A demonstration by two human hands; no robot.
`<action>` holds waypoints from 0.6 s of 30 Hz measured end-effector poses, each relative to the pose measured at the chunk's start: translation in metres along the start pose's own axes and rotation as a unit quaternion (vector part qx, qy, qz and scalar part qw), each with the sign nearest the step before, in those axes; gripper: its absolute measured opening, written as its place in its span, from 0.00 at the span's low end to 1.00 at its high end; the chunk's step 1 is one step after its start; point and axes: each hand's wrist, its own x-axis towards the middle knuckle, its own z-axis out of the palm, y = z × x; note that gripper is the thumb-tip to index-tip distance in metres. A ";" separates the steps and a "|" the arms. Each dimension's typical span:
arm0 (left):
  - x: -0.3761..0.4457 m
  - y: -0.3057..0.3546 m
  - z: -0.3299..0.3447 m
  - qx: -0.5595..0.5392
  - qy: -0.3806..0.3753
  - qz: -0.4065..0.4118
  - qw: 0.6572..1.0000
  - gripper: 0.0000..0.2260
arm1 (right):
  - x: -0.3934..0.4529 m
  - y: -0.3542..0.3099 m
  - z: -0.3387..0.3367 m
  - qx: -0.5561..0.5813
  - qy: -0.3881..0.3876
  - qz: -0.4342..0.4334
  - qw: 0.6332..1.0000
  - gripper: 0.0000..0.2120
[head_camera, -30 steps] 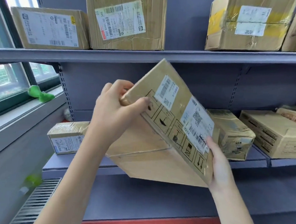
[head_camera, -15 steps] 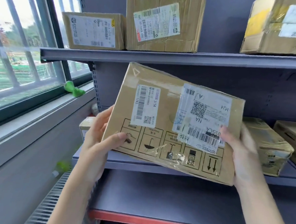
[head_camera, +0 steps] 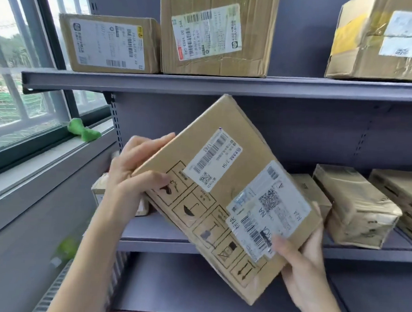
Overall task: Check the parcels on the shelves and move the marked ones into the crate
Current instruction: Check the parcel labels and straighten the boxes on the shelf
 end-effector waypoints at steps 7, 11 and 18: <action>0.046 -0.019 0.035 0.030 -0.107 0.027 0.993 0.31 | -0.013 0.059 -0.006 0.020 0.107 0.068 0.992 0.55; 0.031 -0.045 0.052 -0.039 -0.080 -0.002 0.996 0.36 | -0.017 0.063 -0.008 -0.096 0.144 0.089 0.981 0.44; 0.010 -0.069 0.047 -0.116 -0.017 -0.050 0.992 0.30 | -0.010 0.074 -0.005 -0.244 0.082 0.135 0.957 0.24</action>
